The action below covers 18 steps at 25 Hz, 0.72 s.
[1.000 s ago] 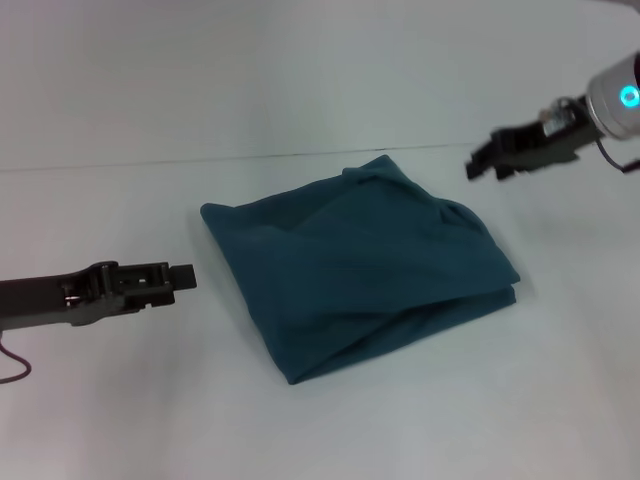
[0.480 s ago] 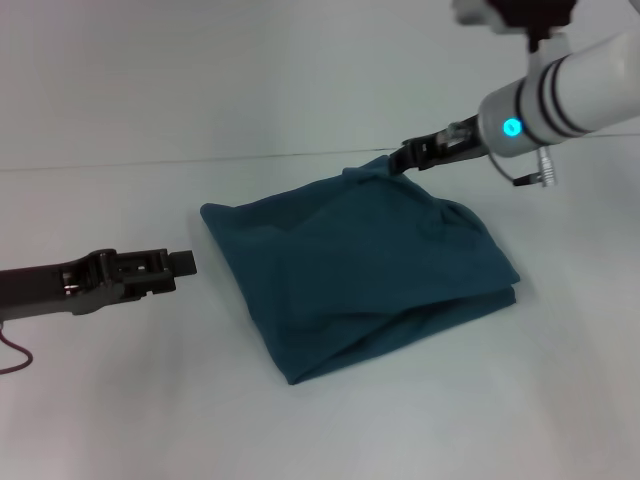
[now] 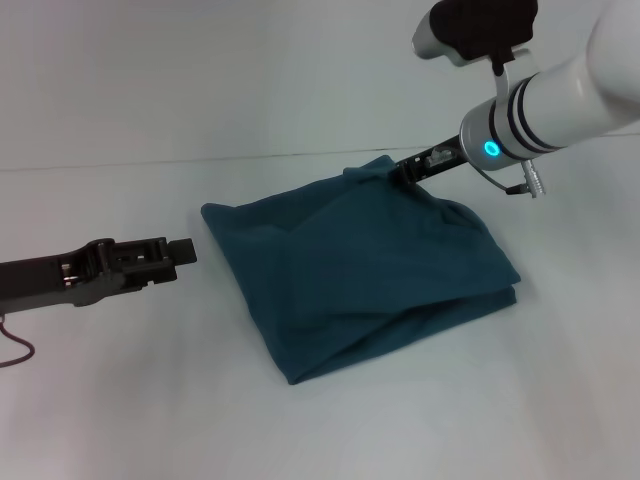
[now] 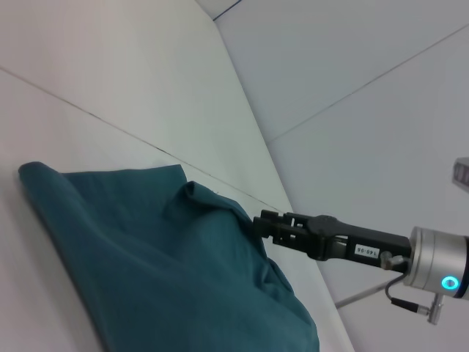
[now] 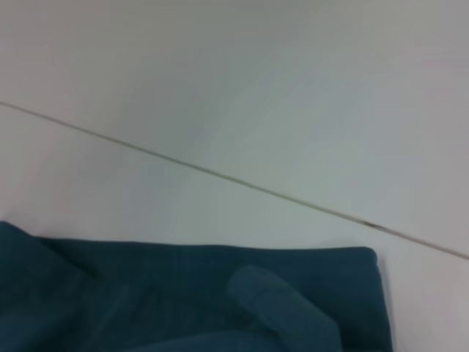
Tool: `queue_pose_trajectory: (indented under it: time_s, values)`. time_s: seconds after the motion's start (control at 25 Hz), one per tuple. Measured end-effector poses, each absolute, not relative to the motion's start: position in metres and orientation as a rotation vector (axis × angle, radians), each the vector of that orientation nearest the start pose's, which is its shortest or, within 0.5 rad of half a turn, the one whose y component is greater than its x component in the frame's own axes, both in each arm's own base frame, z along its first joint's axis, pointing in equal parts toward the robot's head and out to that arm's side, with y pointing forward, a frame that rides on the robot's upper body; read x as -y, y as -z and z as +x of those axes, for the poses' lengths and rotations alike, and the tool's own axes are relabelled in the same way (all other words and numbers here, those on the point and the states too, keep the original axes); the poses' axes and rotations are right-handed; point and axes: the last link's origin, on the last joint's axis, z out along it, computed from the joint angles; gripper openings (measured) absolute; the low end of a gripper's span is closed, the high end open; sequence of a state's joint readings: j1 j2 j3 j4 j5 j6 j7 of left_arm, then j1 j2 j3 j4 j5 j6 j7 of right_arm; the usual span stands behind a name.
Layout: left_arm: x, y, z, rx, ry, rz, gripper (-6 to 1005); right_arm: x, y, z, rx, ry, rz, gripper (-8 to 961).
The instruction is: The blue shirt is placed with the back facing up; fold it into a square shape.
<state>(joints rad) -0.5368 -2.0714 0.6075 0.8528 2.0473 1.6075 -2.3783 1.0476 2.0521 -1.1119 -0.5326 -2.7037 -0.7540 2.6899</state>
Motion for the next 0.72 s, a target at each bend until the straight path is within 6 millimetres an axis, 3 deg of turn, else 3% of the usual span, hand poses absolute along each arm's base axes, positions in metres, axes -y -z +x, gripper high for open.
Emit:
queue_pose_trajectory:
  time_s: [0.72]
  values:
    - [-0.347, -0.044, -0.252, 1.77, 0.868, -2.293, 586, -0.485, 0.042, 0.174, -0.97, 0.187, -2.16, 333]
